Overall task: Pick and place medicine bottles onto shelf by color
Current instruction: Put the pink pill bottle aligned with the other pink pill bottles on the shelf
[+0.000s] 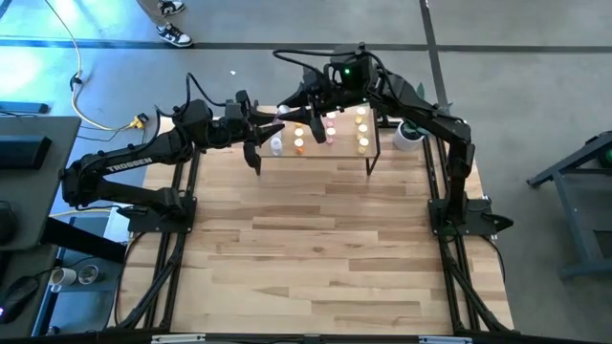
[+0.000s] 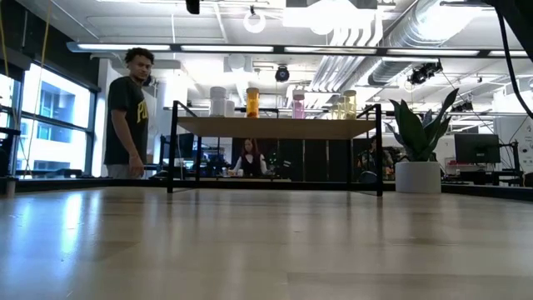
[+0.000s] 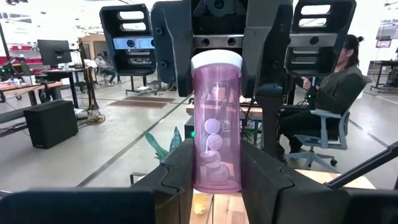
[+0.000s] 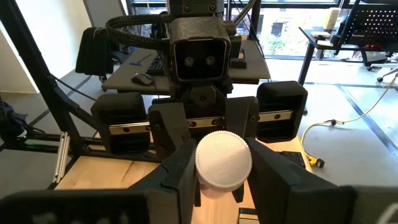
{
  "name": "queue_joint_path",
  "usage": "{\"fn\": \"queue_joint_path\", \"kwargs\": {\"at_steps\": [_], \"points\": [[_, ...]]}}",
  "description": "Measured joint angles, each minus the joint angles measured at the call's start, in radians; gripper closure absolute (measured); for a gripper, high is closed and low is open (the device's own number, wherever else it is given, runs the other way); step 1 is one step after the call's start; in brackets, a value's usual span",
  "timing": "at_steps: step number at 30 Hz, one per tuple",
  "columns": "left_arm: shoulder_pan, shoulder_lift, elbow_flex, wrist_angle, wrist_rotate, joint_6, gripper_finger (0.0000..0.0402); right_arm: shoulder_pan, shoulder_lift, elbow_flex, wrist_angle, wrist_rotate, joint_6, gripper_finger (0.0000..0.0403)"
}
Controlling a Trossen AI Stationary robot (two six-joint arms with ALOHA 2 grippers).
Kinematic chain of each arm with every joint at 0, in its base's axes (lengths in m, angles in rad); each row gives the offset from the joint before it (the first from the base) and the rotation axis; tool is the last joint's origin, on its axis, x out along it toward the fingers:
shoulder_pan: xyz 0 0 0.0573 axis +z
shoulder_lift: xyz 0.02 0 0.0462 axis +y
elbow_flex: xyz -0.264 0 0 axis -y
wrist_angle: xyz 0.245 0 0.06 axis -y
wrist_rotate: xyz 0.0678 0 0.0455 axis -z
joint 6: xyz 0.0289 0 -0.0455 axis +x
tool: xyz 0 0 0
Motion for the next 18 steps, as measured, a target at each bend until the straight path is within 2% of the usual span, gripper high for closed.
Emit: {"fn": "queue_joint_path", "kwargs": {"at_steps": [9,18], "points": [[0.0,0.0,0.0,0.0,-0.001,0.0,0.0303,0.0,0.0,0.0,0.0,0.0,0.0,0.0296],[0.0,0.0,0.0,-0.001,-0.005,0.035,0.0224,0.0,-0.002,0.001,-0.01,-0.002,0.0,0.0297]]}}
